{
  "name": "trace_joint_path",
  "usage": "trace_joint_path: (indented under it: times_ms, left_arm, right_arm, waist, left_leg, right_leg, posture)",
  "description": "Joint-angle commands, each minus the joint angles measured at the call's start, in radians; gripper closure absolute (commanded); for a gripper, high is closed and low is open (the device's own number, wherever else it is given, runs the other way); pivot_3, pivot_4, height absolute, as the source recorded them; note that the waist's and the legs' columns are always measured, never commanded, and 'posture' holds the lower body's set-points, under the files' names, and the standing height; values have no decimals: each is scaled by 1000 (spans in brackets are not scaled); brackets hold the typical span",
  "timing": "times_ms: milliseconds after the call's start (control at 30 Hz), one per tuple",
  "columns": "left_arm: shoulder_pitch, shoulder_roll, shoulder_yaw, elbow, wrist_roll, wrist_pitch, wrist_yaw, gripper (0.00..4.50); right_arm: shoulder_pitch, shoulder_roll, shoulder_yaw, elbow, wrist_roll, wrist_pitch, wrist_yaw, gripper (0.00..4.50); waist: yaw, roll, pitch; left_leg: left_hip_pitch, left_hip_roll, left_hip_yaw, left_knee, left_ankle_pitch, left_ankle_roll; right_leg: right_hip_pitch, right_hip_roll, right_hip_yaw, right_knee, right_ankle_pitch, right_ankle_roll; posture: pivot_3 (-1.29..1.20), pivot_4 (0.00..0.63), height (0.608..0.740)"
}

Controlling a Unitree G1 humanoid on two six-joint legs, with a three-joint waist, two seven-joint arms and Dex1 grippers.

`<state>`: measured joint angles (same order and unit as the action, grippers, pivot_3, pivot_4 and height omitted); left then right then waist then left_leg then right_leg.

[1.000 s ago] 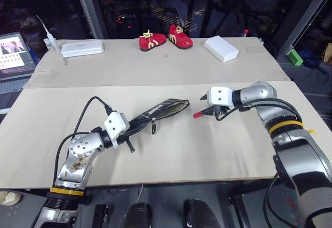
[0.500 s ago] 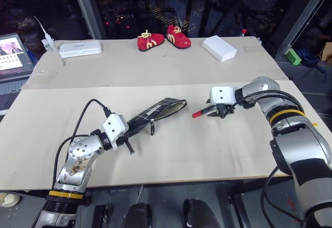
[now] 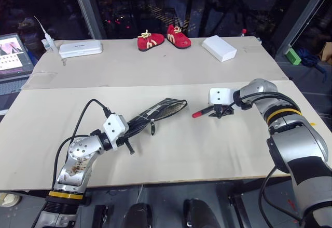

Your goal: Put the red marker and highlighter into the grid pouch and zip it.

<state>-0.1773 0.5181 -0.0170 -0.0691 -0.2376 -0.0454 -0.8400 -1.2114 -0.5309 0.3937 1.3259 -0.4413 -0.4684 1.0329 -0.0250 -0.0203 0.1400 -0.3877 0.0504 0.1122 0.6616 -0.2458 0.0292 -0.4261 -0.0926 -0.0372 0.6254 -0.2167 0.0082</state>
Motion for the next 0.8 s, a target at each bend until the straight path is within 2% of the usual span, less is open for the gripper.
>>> trace_joint_path:
  times_ms: [33,367,467,633,800]
  left_arm:
    - [1,-2,9,-44,-11,-5,9,4500]
    - [0,-18,16,-49,-14,3,34,4500]
    - [3,-17,15,-57,-13,6,39,4500]
    - [3,-13,20,-69,-17,16,49,4500]
    - [9,-12,23,-82,-18,24,55,4500]
  right_arm:
    - [-40,12,6,0,-23,20,-26,1626]
    - [-52,73,52,28,-91,77,22,1626]
    - [-43,84,61,30,-105,79,38,2337]
    - [-38,101,49,30,-93,85,84,3999]
    - [-32,104,37,29,-86,95,102,4051]
  waist:
    - [-1,0,0]
    - [-15,0,0]
    - [-16,0,0]
    - [-19,0,0]
    - [-19,0,0]
  left_leg:
    - [0,0,0,0,0,0]
    - [0,0,-1,0,0,0]
    - [1,0,-1,0,0,0]
    - [3,0,-1,0,0,0]
    - [3,0,-1,-1,0,0]
  right_leg:
    - [0,0,0,0,0,0]
    - [0,0,0,0,0,0]
    - [1,0,0,0,0,0]
    - [3,0,0,1,0,0]
    - [3,0,0,1,0,0]
  posture:
    - [0,150,740]
    - [0,150,740]
    - [0,150,740]
    - [0,150,740]
    - [0,150,740]
